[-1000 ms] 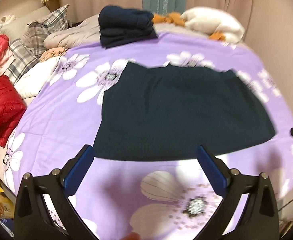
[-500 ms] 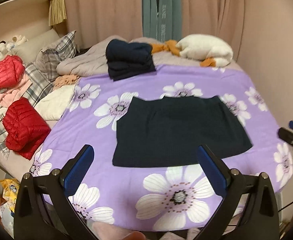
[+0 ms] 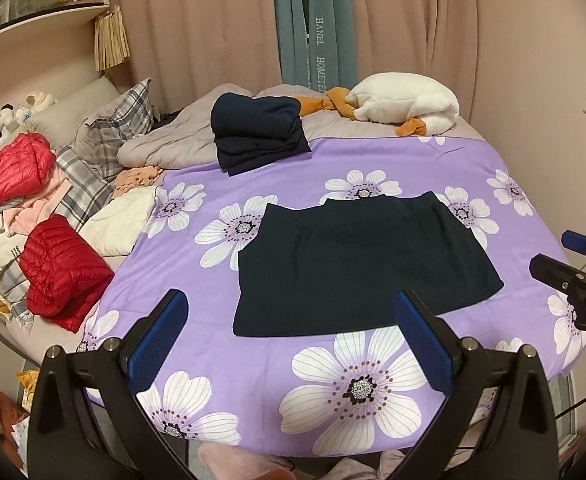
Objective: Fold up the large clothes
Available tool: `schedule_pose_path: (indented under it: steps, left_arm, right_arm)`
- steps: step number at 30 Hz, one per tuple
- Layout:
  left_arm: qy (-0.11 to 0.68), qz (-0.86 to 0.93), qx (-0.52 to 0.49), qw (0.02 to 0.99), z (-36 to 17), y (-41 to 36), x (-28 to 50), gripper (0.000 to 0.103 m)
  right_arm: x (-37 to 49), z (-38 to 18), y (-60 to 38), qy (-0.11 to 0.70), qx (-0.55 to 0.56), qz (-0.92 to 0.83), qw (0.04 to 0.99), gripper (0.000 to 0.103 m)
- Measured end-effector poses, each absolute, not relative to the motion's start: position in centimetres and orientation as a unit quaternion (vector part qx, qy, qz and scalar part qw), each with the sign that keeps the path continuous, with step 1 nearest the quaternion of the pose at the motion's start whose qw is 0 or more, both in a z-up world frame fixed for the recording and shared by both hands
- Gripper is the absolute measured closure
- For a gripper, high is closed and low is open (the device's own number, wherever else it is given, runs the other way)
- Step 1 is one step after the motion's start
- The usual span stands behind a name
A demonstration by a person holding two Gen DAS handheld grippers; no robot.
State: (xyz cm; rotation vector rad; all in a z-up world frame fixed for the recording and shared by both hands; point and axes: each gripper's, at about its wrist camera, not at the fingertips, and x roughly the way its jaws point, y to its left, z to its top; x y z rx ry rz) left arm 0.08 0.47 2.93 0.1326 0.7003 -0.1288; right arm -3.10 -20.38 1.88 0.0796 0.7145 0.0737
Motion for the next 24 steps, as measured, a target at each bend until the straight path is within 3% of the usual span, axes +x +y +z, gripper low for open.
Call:
schedule_pose_path:
  steps: [24]
  left_arm:
    - [0.346, -0.06, 0.06, 0.934, 2.94, 0.63, 0.45, 0.0]
  right_arm:
    - [-2.79, 1.81, -19.76, 0.352, 0.041, 0.039, 0.934, 0.001]
